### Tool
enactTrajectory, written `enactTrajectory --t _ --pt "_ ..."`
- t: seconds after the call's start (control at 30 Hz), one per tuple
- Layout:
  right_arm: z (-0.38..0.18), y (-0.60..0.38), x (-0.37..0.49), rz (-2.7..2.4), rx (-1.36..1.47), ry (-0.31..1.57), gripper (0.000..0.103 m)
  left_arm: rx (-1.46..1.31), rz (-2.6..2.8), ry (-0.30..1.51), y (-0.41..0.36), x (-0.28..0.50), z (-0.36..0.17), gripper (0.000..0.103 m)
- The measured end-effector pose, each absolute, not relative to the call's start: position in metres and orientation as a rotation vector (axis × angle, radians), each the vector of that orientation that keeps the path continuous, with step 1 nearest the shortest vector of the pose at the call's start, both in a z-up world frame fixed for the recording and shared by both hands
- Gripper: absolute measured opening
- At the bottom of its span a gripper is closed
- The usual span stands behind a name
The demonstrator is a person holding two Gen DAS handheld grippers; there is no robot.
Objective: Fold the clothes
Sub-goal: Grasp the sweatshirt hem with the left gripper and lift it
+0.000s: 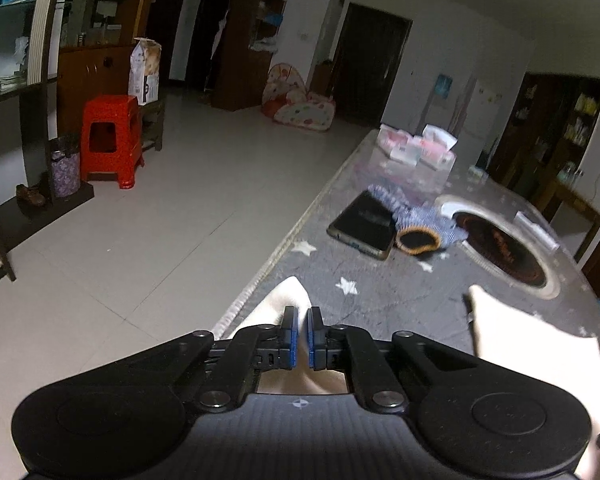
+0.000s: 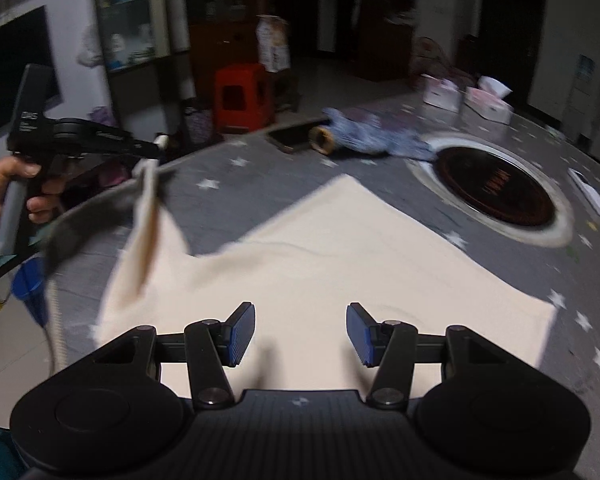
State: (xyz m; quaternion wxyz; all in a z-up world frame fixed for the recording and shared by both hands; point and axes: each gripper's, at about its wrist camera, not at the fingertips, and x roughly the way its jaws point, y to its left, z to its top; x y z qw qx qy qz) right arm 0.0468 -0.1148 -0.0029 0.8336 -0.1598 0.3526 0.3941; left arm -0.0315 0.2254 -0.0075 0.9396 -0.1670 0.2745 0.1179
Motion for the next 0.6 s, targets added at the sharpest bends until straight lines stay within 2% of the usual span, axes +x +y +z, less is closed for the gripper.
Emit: enactTrajectory --t 0.27,0.6 --pt "-0.002 -0.055 0.024 1.037 -0.377 0.742 0.051 -0.359 0.194 0.445 0.247 -0.072 0.003 0.004" --pt "-0.029 0.015 0.013 1.168 -0.433 0.779 0.051 -0.369 0.224 0.467 0.271 -0.091 -0.001 0.005"
